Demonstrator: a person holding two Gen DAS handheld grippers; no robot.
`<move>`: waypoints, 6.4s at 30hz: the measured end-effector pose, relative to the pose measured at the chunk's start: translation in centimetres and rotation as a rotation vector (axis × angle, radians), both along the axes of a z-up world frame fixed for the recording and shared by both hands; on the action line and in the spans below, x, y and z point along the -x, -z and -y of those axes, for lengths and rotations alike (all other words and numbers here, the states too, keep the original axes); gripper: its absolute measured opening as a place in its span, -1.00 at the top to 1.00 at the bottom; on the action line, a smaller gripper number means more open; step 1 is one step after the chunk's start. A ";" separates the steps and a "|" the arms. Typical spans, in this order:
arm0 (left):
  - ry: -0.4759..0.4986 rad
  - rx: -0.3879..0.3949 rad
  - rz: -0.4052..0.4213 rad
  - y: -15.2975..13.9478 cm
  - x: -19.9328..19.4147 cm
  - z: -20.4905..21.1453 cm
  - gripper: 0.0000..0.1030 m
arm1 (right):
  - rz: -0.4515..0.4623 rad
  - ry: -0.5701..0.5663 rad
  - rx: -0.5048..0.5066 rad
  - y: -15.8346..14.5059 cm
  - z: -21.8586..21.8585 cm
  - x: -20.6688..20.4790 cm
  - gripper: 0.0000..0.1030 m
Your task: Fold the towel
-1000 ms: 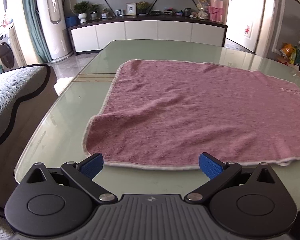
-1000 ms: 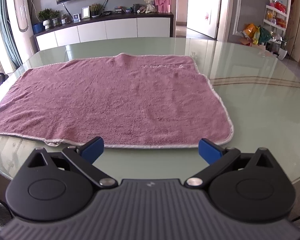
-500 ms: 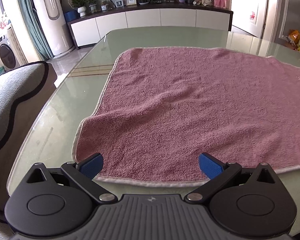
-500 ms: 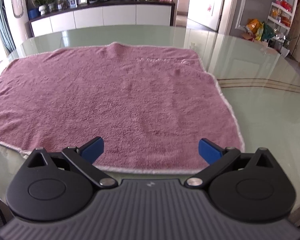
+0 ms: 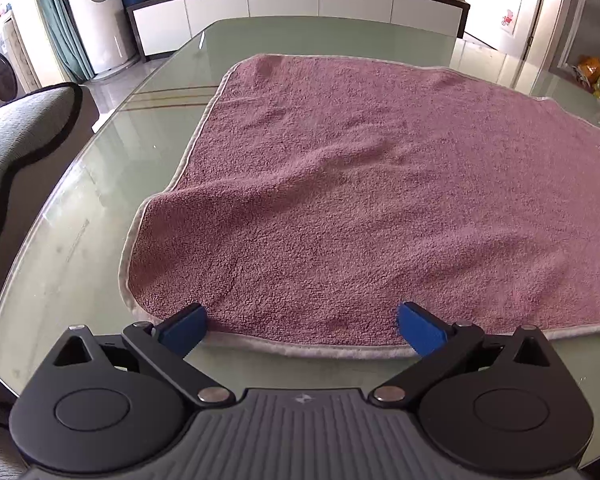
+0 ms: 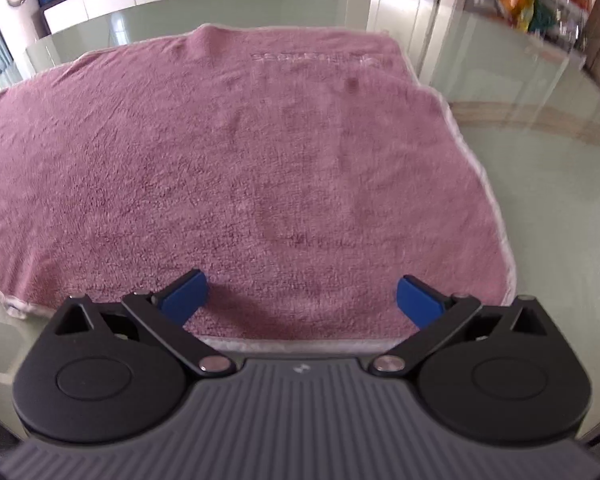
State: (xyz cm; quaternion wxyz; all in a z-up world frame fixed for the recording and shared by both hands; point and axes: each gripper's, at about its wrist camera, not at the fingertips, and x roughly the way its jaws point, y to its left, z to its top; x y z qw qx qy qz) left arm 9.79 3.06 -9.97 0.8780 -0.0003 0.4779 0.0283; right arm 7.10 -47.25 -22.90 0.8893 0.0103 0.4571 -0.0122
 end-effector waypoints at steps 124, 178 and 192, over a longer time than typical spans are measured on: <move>0.834 0.194 0.113 -0.9 10.0 43.2 0.88 | 0.279 -0.423 -0.044 -1.7 15.8 -23.0 0.13; 0.633 0.303 0.283 -7.6 7.3 27.3 0.90 | 0.433 -0.449 0.039 -13.4 0.4 -20.4 0.90; 0.442 0.285 0.311 -8.5 7.4 18.3 0.90 | 0.446 -0.503 0.005 -14.6 -7.8 -20.7 0.90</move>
